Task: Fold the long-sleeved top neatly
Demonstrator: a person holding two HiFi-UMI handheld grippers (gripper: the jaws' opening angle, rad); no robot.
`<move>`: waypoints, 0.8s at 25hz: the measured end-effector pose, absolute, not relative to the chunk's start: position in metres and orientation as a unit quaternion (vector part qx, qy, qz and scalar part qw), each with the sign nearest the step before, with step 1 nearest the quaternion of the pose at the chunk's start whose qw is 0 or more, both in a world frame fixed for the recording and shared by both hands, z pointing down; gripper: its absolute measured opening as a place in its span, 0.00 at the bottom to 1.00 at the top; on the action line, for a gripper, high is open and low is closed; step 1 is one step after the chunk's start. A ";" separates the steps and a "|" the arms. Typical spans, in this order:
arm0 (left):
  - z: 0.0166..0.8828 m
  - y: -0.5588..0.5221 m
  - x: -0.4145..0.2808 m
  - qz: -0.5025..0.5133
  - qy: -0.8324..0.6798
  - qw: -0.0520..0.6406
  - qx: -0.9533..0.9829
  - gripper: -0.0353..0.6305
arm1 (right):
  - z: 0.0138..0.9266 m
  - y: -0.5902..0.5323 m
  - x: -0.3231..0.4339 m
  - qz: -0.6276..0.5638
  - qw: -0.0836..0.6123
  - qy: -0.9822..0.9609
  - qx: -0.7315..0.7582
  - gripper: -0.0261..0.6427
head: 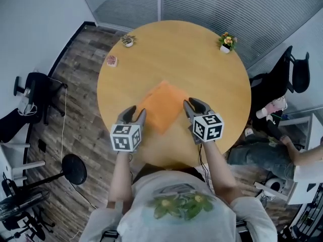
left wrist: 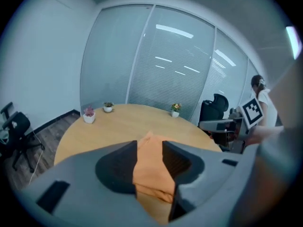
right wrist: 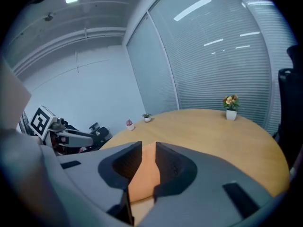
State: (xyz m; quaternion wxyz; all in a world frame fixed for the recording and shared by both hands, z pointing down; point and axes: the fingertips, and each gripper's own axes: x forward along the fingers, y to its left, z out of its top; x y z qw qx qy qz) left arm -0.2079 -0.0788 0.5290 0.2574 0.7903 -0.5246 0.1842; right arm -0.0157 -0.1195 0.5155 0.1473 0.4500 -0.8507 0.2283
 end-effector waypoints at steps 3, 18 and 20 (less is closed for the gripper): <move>0.504 -0.070 -0.188 0.187 -0.525 0.206 0.805 0.27 | 0.502 -0.099 -0.015 0.203 0.143 -0.844 0.476 0.12; 0.476 -0.026 -0.114 0.207 -0.432 0.129 0.868 0.06 | 0.493 -0.013 -0.035 0.181 0.182 -0.810 0.527 0.06; 0.476 -0.023 -0.110 0.208 -0.425 0.129 0.872 0.06 | 0.491 -0.006 -0.036 0.187 0.176 -0.809 0.529 0.06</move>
